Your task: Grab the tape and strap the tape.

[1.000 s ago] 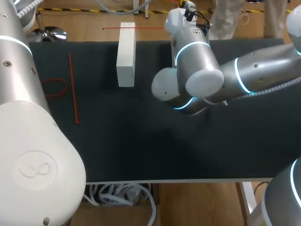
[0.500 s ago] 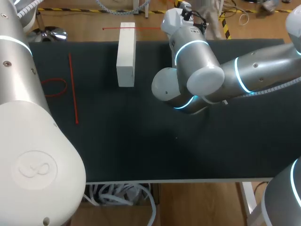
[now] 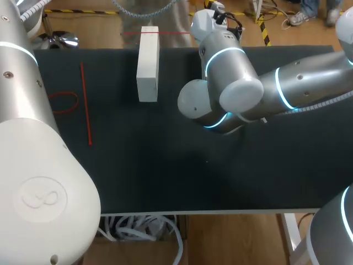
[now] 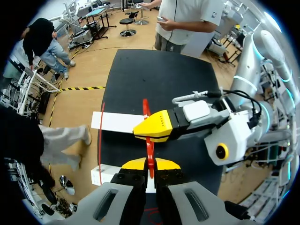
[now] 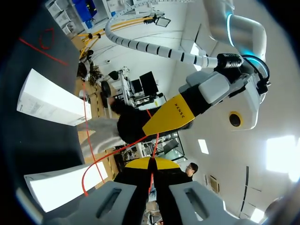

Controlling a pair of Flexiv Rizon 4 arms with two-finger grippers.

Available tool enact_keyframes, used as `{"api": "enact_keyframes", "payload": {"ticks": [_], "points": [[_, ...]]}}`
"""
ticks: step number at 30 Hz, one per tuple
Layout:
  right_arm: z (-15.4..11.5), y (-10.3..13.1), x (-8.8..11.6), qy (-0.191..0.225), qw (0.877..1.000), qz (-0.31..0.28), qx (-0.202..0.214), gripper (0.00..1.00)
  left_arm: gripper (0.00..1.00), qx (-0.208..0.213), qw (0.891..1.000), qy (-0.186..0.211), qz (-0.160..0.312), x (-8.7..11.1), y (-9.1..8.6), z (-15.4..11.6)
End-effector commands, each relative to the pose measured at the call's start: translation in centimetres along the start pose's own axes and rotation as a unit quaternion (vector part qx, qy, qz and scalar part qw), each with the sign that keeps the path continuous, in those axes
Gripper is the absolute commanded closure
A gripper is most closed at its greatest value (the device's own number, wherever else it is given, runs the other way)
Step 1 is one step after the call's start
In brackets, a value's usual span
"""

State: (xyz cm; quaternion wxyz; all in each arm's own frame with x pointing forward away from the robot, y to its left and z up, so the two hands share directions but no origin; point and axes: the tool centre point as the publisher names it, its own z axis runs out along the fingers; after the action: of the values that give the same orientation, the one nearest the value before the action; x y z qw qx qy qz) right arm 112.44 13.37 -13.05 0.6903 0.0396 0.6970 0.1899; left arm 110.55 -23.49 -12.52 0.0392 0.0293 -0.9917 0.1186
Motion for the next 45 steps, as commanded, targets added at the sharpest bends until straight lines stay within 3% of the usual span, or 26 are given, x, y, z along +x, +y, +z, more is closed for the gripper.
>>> {"api": "enact_keyframes", "payload": {"ticks": [1, 45], "points": [[-0.5, 0.0, -0.7, 0.006, 1.0, 0.003, -0.005, 1.0, 1.0, -0.003, 1.0, 0.001, -0.001, -0.1, -0.2, -0.1], [0.1, 1.2, -1.3, -0.006, 1.0, 0.022, -0.019, 1.0, 1.0, -0.003, 1.0, 0.001, -0.001, -0.1, -0.2, -0.1]]}}
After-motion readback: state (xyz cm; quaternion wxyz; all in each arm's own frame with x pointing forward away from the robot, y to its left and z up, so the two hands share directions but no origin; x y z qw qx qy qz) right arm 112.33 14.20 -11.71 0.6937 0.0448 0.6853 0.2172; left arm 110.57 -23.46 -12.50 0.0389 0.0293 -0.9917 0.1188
